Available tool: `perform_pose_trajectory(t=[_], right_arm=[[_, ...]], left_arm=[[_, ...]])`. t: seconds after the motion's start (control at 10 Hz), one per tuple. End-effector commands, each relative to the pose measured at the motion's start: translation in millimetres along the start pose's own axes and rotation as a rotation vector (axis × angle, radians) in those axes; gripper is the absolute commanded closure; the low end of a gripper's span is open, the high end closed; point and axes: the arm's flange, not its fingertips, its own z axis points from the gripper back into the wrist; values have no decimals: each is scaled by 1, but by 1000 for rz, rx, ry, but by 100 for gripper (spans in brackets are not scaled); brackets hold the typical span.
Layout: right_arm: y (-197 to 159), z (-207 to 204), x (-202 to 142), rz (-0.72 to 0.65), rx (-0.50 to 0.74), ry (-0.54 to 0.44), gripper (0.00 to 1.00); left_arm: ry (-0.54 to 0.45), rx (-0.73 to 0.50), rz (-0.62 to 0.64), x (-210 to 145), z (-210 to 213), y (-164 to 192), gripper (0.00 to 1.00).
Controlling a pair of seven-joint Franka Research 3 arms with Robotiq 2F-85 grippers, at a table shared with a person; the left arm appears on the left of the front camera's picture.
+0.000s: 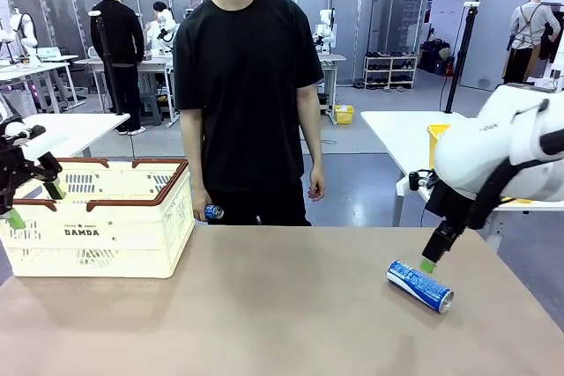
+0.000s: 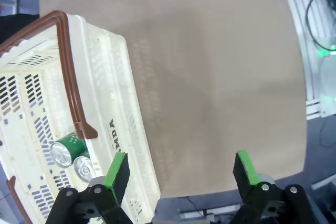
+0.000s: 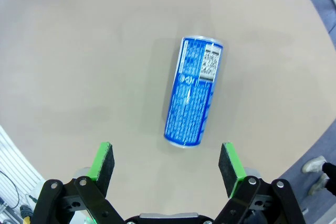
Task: Place the drinks into the Shopping basket.
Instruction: Pick up one drink and place it into the Shopping basket.
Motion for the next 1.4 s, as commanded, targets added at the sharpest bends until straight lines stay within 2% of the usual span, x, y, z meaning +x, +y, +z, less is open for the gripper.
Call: perform_pose_trajectory(t=[0.0, 0.5, 1.0, 1.3], right_arm=[[-15, -8, 16, 22, 8, 39, 0], [-25, -29, 23, -29, 14, 91, 0], [-44, -80, 25, -52, 109, 65, 0], [-52, -107, 29, -102, 111, 110, 0]], left_arm=[[-8, 25, 18, 2, -3, -3, 0], [-8, 25, 18, 2, -3, -3, 0], [-8, 25, 18, 2, -3, -3, 0], [-8, 25, 18, 2, -3, -3, 0]])
